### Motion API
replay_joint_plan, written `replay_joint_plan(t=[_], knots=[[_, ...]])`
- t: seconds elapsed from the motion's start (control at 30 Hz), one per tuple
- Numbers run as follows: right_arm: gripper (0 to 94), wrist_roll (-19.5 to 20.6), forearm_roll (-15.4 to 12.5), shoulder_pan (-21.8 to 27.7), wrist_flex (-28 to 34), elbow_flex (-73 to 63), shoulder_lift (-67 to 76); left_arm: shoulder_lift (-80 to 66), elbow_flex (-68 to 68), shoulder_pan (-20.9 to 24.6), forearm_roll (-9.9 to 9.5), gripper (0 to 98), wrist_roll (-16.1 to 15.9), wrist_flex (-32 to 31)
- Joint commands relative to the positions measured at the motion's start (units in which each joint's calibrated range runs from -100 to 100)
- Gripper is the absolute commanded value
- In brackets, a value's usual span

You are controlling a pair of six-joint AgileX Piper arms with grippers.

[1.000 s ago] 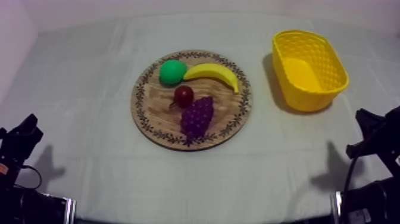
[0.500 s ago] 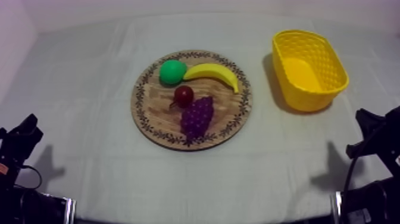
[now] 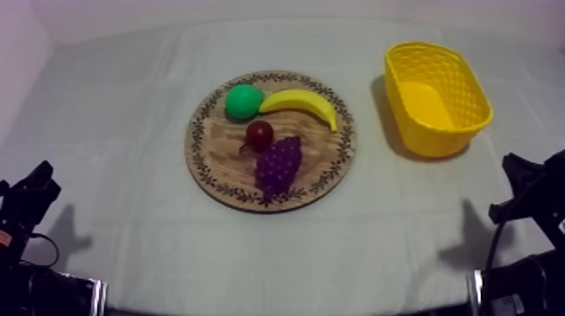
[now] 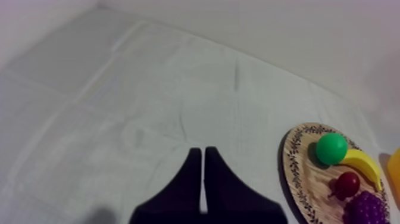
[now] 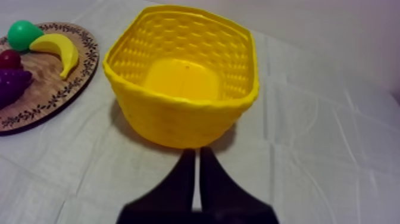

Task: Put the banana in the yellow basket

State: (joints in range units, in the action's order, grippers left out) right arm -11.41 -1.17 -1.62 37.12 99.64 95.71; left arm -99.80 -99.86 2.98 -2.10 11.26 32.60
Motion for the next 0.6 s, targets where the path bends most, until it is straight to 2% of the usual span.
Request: replay_joint_plan(t=[0.0, 0.03, 0.07, 0.2, 0.37, 0.47, 0.57], knots=[[0.5, 2.85, -0.12, 0.01, 0.5, 0.02, 0.05, -0.03, -0.03, 0.03, 0.02, 0.1, 0.0, -0.02], [1.3, 3.87, -0.31, 0.01, 0.66, 0.02, 0.02, -0.03, -0.03, 0.03, 0.02, 0.1, 0.0, -0.02], [3.0, 3.22, -0.97, 0.03, 0.6, 0.02, -0.1, -0.03, -0.03, 0.03, 0.02, 0.1, 0.0, -0.02], [5.0, -1.97, -4.58, -0.01, -0.56, -4.92, -6.0, -0.03, -0.03, 0.03, 0.02, 0.1, 0.0, -0.02], [3.7, -4.96, -7.88, -0.11, 5.23, -28.23, -24.86, -0.03, -0.03, 0.03, 0.02, 0.1, 0.0, -0.02], [3.1, -4.44, -7.27, -1.2, 10.41, -44.16, -36.04, -0.03, -0.03, 0.03, 0.02, 0.1, 0.0, -0.02], [2.8, -2.06, -4.15, -4.14, 14.39, -57.81, -45.85, -0.03, -0.03, 0.03, 0.02, 0.1, 0.0, -0.02]])
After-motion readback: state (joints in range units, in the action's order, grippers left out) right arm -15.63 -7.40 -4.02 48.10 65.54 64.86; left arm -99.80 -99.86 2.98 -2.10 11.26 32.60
